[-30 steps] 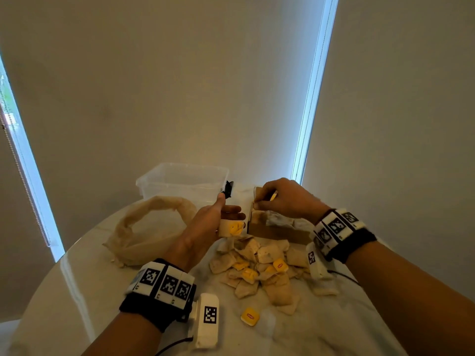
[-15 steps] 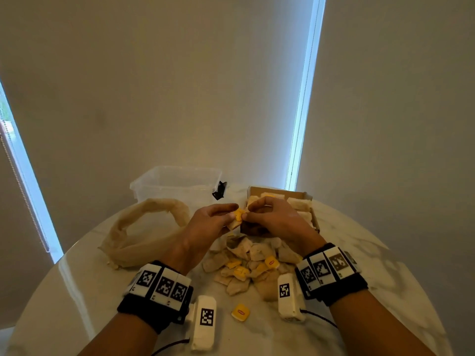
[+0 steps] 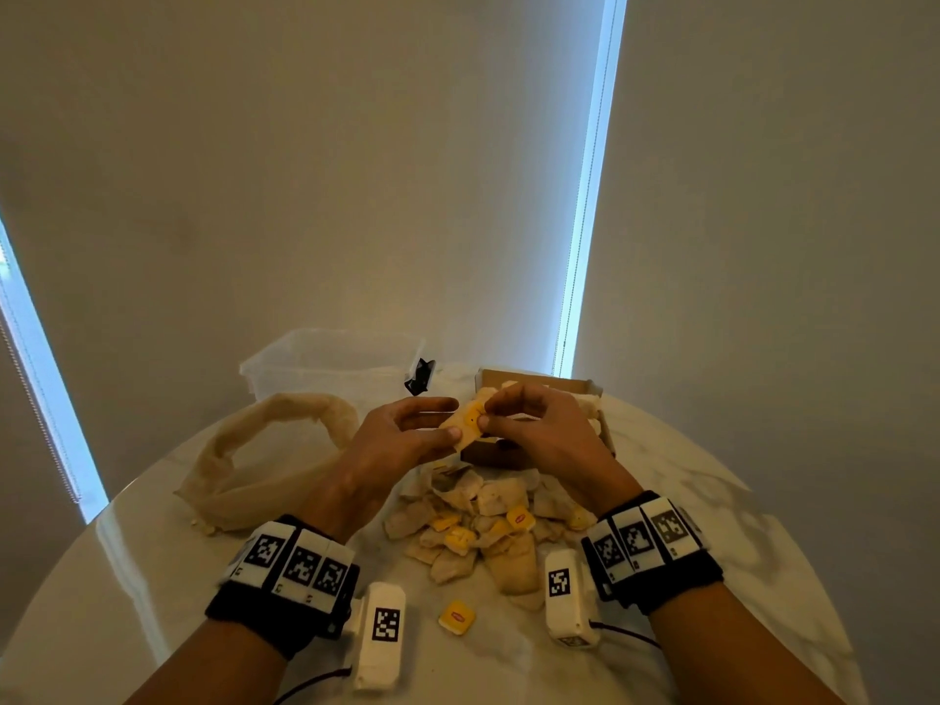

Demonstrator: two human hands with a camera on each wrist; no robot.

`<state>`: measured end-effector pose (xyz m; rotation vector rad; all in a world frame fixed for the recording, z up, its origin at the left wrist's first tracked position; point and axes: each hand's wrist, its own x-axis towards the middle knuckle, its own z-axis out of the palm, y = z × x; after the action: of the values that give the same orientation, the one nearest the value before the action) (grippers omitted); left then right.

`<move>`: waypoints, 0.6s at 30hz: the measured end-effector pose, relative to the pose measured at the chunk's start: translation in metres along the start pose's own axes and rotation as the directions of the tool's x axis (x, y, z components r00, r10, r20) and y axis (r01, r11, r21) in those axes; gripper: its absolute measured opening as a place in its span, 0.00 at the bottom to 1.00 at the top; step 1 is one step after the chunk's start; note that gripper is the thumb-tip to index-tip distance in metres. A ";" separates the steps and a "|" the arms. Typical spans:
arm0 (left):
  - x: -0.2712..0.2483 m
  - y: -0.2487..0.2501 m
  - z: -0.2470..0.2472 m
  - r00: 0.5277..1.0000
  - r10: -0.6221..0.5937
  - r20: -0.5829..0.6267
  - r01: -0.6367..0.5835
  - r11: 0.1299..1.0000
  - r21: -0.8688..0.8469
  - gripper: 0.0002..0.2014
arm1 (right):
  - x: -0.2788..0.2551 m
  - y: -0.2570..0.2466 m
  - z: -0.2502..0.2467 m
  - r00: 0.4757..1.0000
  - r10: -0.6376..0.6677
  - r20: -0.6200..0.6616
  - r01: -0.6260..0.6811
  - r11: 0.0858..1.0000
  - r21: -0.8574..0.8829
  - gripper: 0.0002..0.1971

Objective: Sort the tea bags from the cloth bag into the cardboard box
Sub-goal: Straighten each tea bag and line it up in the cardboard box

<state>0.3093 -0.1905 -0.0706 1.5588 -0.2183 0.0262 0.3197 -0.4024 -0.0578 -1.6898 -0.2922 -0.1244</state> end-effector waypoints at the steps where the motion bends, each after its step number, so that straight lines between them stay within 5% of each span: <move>1: -0.001 0.001 0.000 1.000 0.002 0.005 -0.002 1.000 0.000 0.20 | -0.002 -0.001 0.001 1.000 -0.004 0.018 0.004 1.000 0.007 0.08; 5: -0.003 0.003 0.003 1.000 -0.002 0.030 0.002 1.000 -0.001 0.20 | -0.003 -0.007 -0.001 0.996 0.005 0.090 0.000 0.998 -0.058 0.08; 12: -0.001 0.005 0.000 1.000 -0.010 0.001 0.010 0.998 -0.055 0.14 | 0.063 -0.027 -0.076 0.983 -0.173 -0.063 0.118 0.852 -0.510 0.08; 18: 0.002 0.005 0.000 0.999 -0.038 -0.007 0.038 0.999 -0.017 0.12 | 0.113 -0.007 -0.096 0.997 0.015 0.075 0.050 0.616 -0.786 0.13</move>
<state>0.3101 -0.1908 -0.0651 1.5457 -0.1828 0.0005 0.4351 -0.4821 -0.0093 -2.5952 -0.3345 -0.2293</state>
